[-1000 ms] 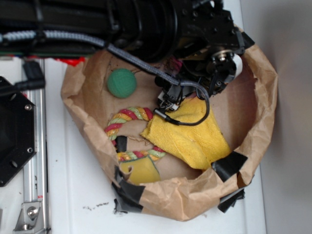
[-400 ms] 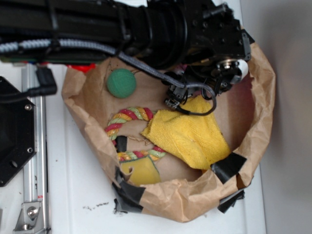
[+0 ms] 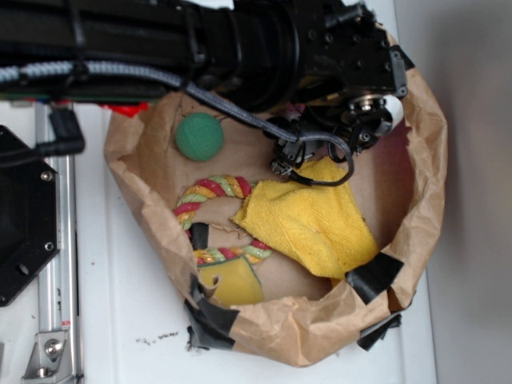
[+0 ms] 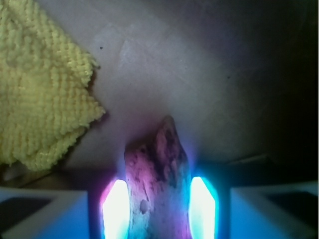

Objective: Grab the wood chip.

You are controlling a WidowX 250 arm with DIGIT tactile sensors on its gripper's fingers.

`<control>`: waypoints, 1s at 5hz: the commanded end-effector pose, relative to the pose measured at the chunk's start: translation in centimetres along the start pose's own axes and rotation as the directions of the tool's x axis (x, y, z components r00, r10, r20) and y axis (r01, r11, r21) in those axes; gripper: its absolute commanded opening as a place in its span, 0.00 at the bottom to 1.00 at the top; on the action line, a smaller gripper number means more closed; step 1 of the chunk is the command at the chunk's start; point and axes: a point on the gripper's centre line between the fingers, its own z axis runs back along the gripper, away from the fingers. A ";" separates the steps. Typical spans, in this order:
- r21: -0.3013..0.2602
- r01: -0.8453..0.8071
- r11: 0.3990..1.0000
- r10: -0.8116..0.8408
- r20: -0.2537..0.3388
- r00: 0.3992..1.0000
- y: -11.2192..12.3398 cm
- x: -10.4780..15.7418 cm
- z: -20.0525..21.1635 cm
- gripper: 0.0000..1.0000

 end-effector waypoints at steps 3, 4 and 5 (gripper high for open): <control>-0.061 -0.420 0.906 0.423 0.057 0.904 -1.7 -1.8 13.3 0.00; -0.090 -0.535 0.840 0.541 0.061 0.839 -1.6 -2.4 18.3 0.00; -0.079 -0.555 0.828 0.560 0.065 0.826 -1.7 -2.4 19.1 0.00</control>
